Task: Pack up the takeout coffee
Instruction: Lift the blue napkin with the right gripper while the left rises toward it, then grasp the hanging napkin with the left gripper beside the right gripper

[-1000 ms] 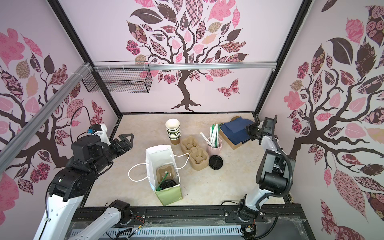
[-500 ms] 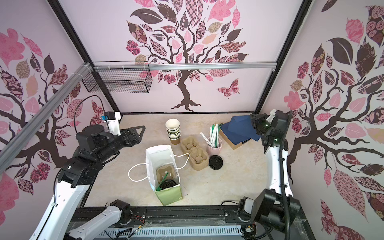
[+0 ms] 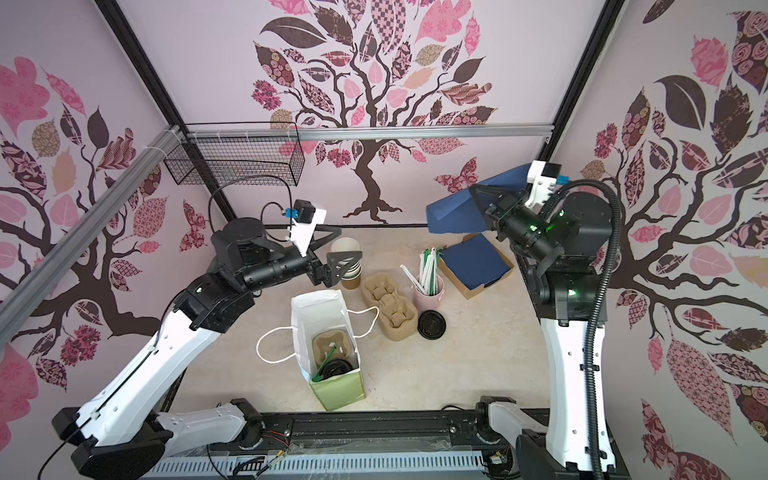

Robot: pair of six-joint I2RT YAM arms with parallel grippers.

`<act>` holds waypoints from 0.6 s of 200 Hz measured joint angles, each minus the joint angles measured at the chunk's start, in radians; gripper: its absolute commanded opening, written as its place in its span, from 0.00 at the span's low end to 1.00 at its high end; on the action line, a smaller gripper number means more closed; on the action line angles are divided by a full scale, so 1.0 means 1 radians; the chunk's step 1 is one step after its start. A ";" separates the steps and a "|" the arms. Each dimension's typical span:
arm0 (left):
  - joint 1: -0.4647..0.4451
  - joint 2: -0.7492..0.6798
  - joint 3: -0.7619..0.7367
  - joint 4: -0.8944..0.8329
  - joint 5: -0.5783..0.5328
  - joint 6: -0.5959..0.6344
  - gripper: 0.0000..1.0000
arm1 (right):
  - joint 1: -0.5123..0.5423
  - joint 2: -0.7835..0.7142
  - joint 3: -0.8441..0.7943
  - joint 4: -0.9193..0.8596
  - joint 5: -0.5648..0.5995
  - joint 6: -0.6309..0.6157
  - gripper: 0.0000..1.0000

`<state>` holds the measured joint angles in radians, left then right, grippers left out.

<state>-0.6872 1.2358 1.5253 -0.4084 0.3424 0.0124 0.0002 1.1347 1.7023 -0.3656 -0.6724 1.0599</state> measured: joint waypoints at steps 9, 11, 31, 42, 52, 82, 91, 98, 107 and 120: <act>-0.019 0.022 0.006 0.029 0.011 0.019 0.97 | 0.051 0.015 0.027 -0.025 -0.004 0.000 0.00; -0.022 0.025 0.007 0.036 0.013 0.021 0.98 | 0.061 0.020 0.034 -0.032 -0.004 0.000 0.00; -0.031 0.056 0.007 0.098 0.048 0.021 0.98 | 0.148 0.063 0.083 -0.086 -0.006 -0.002 0.00; -0.031 0.068 0.007 0.122 0.067 0.018 0.98 | 0.185 0.085 0.100 -0.108 -0.012 -0.002 0.00; -0.031 0.071 0.007 0.134 0.070 0.017 0.98 | 0.206 0.100 0.109 -0.126 -0.021 -0.002 0.00; -0.031 0.058 0.007 0.153 0.040 0.026 0.98 | 0.223 0.116 0.113 -0.166 -0.056 -0.005 0.00; -0.031 0.050 0.007 0.152 0.031 0.034 0.98 | 0.223 0.116 0.113 -0.177 -0.064 -0.008 0.00; -0.031 0.043 0.007 0.152 0.024 0.041 0.97 | 0.223 0.115 0.113 -0.183 -0.073 -0.010 0.00; -0.031 0.036 0.007 0.152 0.020 0.048 0.97 | 0.223 0.115 0.113 -0.188 -0.084 -0.010 0.00; -0.031 0.029 0.006 0.152 0.021 0.058 0.97 | 0.224 0.115 0.113 -0.195 -0.099 -0.013 0.00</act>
<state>-0.7181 1.2652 1.5314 -0.2562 0.3634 0.0704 0.2245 1.2499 1.8153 -0.5610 -0.7715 1.0473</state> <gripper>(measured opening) 0.975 0.046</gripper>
